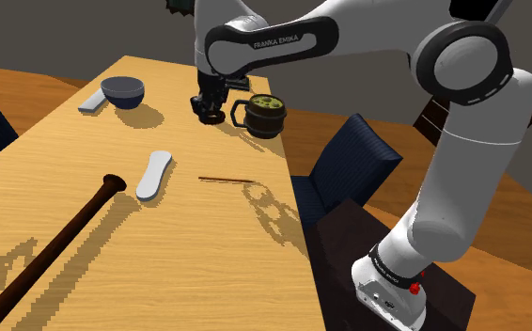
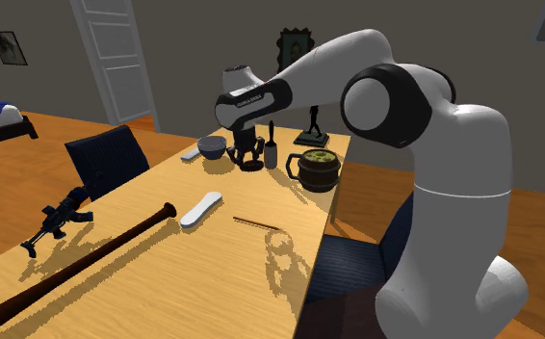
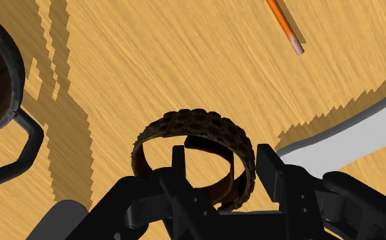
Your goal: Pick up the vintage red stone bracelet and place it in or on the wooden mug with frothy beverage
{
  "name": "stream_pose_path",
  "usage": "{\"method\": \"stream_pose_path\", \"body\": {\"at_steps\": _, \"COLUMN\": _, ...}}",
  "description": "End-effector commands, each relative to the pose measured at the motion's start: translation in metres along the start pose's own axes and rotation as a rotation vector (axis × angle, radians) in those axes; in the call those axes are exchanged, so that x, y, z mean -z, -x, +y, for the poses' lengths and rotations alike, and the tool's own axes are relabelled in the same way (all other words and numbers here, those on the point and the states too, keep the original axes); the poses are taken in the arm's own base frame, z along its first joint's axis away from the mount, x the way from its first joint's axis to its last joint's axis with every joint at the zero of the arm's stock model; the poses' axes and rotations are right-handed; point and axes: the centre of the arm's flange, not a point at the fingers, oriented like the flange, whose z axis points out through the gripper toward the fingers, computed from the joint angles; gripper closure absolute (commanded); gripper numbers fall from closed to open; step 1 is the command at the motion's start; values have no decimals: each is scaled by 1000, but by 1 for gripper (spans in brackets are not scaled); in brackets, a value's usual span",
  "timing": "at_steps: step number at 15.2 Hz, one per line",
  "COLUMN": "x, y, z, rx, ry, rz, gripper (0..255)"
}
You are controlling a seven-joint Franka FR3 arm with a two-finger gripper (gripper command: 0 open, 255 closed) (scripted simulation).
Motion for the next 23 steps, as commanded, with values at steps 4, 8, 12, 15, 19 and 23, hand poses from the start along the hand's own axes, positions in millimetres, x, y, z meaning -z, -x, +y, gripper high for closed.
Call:
{"method": "stream_pose_path", "body": {"at_steps": 4, "x": 26, "y": -4, "z": 3, "rx": 0, "ry": 0, "rz": 0, "gripper": 255}}
{"method": "stream_pose_path", "body": {"at_steps": 8, "x": 46, "y": -7, "z": 6, "rx": 0, "ry": 0, "rz": 0, "gripper": 255}}
{"method": "stream_pose_path", "body": {"at_steps": 12, "x": 59, "y": -8, "z": 21, "rx": 0, "ry": 0, "rz": 0, "gripper": 255}}
{"method": "stream_pose_path", "body": {"at_steps": 15, "x": 56, "y": -6, "z": 60, "rx": 0, "ry": 0, "rz": 0, "gripper": 255}}
{"method": "stream_pose_path", "body": {"at_steps": 19, "x": 51, "y": -3, "z": 113, "rx": 0, "ry": 0, "rz": 0, "gripper": 255}}
{"method": "stream_pose_path", "body": {"at_steps": 23, "x": 46, "y": 0, "z": 165, "rx": 0, "ry": 0, "rz": 0, "gripper": 255}}
